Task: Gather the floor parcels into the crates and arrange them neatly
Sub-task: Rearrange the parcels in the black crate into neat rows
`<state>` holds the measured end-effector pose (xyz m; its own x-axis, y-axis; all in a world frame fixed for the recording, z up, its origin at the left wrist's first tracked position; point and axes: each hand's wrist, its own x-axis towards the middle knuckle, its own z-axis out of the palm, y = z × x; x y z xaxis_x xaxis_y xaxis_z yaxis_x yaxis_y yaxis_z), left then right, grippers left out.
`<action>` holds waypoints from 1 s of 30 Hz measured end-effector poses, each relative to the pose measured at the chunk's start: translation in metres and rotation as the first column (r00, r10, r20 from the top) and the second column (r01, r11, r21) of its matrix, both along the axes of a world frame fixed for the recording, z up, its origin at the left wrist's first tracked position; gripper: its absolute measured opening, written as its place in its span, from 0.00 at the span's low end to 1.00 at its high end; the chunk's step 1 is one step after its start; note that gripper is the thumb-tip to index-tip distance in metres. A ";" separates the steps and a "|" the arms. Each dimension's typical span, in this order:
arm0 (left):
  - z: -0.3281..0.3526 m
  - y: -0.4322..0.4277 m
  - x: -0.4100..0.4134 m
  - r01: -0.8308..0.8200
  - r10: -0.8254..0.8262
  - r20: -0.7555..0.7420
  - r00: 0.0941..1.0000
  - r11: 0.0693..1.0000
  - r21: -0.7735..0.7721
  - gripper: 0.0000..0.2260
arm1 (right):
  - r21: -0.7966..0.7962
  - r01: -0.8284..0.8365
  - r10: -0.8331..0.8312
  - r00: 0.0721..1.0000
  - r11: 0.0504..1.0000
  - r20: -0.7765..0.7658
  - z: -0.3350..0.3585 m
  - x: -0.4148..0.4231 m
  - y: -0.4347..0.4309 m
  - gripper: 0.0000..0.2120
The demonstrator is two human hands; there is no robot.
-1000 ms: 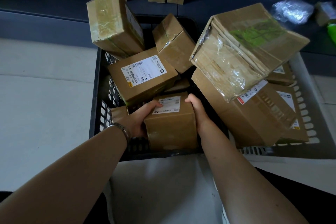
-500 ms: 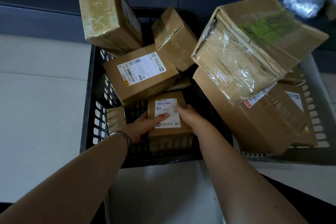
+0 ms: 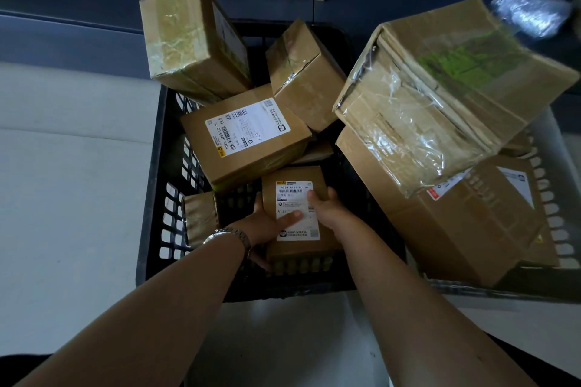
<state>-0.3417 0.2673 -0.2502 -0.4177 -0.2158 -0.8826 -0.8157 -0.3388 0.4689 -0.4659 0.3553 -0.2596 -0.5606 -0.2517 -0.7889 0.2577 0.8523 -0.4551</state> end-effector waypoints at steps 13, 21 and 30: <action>-0.009 0.001 -0.001 -0.056 0.049 0.086 0.995 0.995 0.077 0.35 | 0.129 -0.035 0.048 0.994 0.991 -0.100 -0.005 0.006 -0.006 0.34; 0.023 -0.013 0.002 0.179 -0.133 0.123 0.983 0.829 -0.530 0.19 | 0.186 -0.134 0.188 0.931 0.973 -0.314 0.012 0.024 -0.010 0.31; 0.059 -0.087 0.017 -0.215 -0.093 -0.261 0.961 0.342 -0.915 0.19 | -0.374 0.356 -0.304 0.933 0.856 0.191 0.041 0.056 -0.070 0.34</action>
<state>-0.3245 0.1806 -0.1912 -0.5090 -0.8601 0.0340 -0.6292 0.3987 0.6672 -0.4100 0.2850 -0.2182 -0.5737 -0.3742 -0.7286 0.5664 0.4614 -0.6829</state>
